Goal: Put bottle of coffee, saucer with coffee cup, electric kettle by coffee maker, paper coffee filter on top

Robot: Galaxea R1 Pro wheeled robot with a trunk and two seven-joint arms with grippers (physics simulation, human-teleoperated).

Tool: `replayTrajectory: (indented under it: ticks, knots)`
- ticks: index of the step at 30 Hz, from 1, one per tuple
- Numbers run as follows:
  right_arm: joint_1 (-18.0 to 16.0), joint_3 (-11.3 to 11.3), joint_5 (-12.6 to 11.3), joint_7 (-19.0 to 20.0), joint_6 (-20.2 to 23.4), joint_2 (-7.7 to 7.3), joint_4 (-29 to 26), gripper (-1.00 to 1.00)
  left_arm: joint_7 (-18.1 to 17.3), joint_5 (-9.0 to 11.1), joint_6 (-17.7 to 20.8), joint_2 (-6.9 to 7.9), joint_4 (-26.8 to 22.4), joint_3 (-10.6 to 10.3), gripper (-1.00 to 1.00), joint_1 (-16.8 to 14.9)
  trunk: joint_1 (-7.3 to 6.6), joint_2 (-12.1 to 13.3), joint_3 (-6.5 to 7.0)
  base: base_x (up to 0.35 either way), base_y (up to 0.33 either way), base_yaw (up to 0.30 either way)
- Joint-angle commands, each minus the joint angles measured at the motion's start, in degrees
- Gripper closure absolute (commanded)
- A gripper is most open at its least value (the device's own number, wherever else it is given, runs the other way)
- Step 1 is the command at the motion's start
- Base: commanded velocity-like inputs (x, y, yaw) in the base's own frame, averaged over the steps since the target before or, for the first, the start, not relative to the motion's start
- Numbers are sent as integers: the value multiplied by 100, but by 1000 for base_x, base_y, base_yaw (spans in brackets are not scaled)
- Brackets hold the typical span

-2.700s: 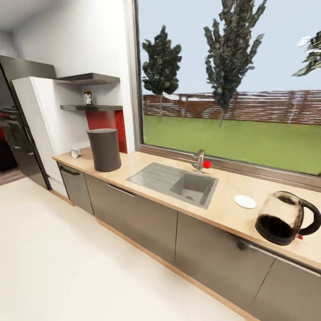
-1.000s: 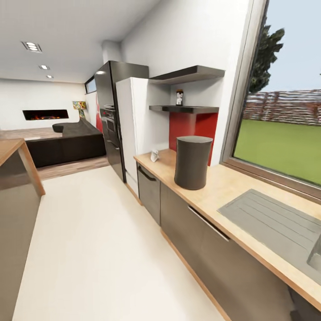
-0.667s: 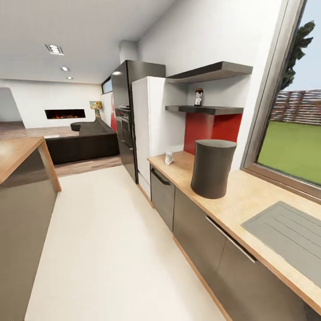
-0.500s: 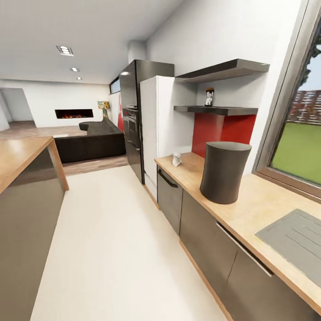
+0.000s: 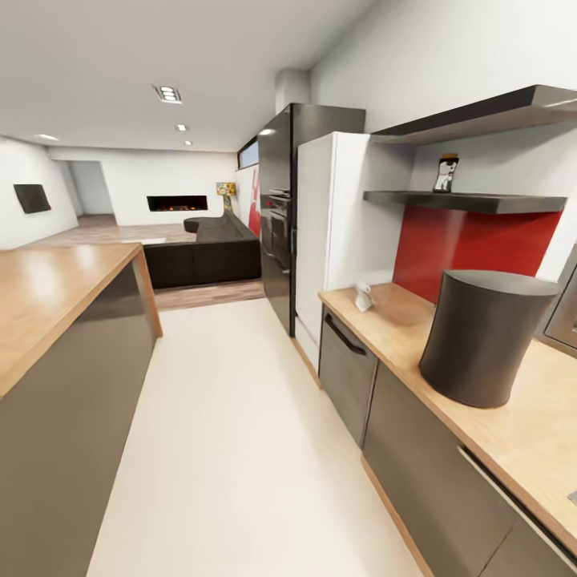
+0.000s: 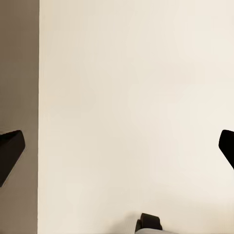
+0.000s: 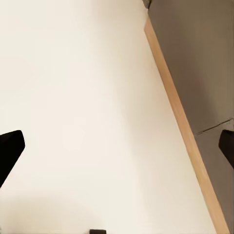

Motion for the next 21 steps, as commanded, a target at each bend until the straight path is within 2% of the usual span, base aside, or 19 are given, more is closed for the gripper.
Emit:
replayTrajectory:
  ticks: [1,6,21]
  knots:
    - [0,-1,55,-15,-11,-1,1,-100,-9,36,-18,0,9,2,-100,-6,6,-5,-4,333,108,223]
    - [0,-1,60,-15,-11,-1,0,-100,-9,35,-18,0,3,3,-100,-8,6,-5,-4,333,99,77]
    - [0,25,84,-15,-20,-1,8,-100,-8,30,-18,0,33,-6,-100,-6,6,-5,-4,333,94,3]
